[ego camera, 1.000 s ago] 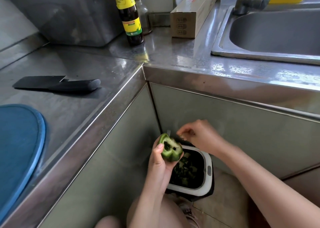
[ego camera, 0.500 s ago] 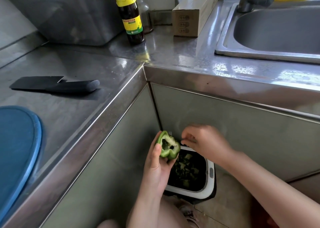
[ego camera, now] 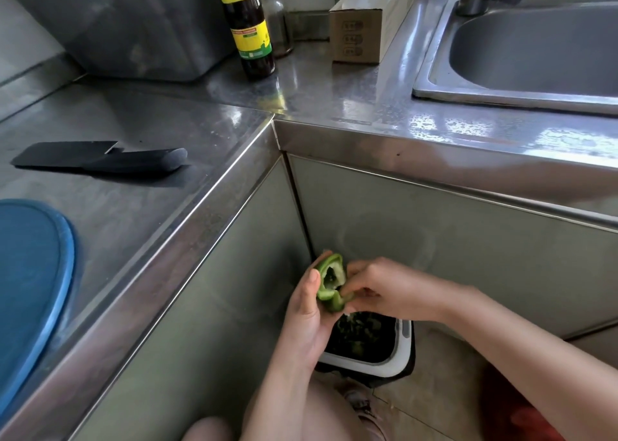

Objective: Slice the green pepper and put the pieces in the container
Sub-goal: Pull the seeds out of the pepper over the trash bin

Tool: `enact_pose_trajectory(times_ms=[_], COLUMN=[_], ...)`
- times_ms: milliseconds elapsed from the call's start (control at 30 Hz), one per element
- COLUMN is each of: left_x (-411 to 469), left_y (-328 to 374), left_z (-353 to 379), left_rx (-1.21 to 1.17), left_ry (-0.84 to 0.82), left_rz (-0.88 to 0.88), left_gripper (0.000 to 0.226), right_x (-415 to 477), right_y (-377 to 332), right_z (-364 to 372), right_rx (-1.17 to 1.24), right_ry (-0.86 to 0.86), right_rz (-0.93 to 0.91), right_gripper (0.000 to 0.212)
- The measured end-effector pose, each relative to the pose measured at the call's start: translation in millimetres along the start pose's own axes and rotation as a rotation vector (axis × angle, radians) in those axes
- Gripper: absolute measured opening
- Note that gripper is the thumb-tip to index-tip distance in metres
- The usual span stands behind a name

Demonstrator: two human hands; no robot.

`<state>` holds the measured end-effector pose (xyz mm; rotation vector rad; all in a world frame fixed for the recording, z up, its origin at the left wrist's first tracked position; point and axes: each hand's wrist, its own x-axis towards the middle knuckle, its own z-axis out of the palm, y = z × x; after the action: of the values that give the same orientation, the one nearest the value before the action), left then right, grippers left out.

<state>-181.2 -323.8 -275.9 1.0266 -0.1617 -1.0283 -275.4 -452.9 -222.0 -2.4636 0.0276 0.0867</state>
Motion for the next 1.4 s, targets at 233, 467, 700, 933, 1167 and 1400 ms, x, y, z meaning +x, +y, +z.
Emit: enact_pose_trajectory(times_ms=[233,467,700,933,1167,1400], left_x=[-1,-6,-10,-2,-6,-3], left_y=[0,0,0,11,4,0], left_z=[3,8,14,2,9,2], left_rx=[-0.066,-0.221,-0.35,-0.549,-0.407,-0.393], left_ry=[0.006,0.091,0.131,0.18,0.05,-0.059], left_rz=[-0.049,-0.119,-0.159,-0.125,-0.07,-0.031], left_gripper=[0.109,0.075,0.071,0.072,0.077,0.074], right_x=[-4,-11,-14,-19,-3,1], right_y=[5,-8,-13,12,26,27], right_z=[4,19,28,34,39,36], right_rx=[0.321,0.547,0.752,1.003,0.498,0.169], right_ry=[0.202,0.477,0.598,0.735,0.655,0.613], right_rz=[0.093,0.139,0.18,0.434,0.389,0.184], right_gripper=[0.014,0.012,0.008,0.009,0.023,0.036])
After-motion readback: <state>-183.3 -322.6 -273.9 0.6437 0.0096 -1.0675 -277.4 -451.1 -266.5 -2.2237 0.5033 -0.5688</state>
